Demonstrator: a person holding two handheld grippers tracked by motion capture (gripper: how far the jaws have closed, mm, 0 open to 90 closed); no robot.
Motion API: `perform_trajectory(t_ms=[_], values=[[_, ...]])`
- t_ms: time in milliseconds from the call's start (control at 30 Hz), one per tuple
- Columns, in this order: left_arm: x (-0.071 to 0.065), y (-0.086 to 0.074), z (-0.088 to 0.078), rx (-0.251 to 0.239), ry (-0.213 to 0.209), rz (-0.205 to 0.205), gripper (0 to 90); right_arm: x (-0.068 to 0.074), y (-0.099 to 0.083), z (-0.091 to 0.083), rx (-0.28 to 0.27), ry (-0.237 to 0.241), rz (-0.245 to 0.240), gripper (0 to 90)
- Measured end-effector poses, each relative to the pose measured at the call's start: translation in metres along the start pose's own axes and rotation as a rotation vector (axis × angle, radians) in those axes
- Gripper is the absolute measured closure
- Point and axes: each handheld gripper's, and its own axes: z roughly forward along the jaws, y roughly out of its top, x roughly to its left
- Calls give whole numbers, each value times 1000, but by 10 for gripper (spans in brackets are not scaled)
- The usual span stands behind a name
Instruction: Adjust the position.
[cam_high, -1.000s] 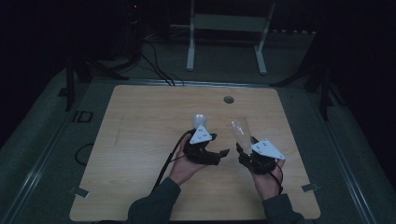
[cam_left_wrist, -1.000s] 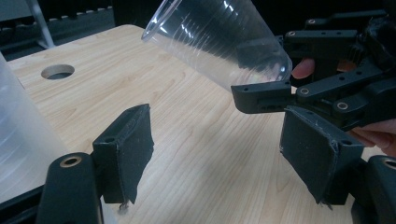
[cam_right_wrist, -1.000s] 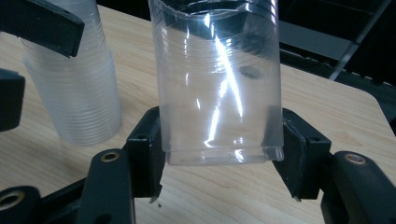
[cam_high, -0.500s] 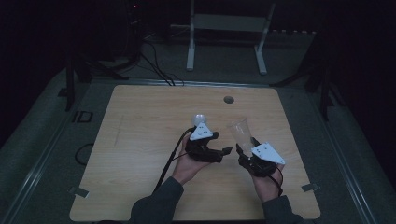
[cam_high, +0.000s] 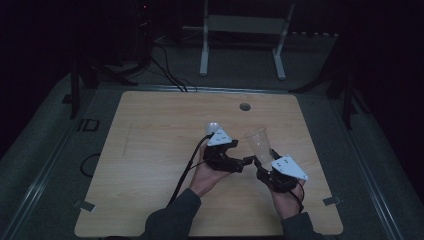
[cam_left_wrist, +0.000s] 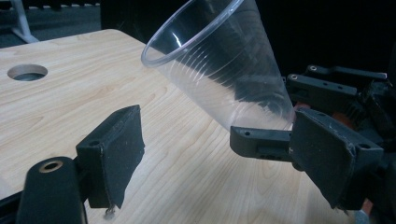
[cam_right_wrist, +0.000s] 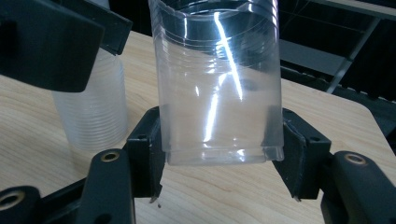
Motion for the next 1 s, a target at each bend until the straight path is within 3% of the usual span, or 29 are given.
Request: perform_trajectory(t_ms=[333,567,600,1000], values=[[-2,3,8,-6,-10,-20,158,1,-1,-4,-18,5,7,413],[1,3,12,-24,-18,-55,154,1,-1,-5,-25,7,9,412],[2,4,12,-38,-24,-76,153,1,-1,-5,-28,7,10,413],[3,3,18,-44,-53,-107,149,4,-1,-5,-41,15,8,412]])
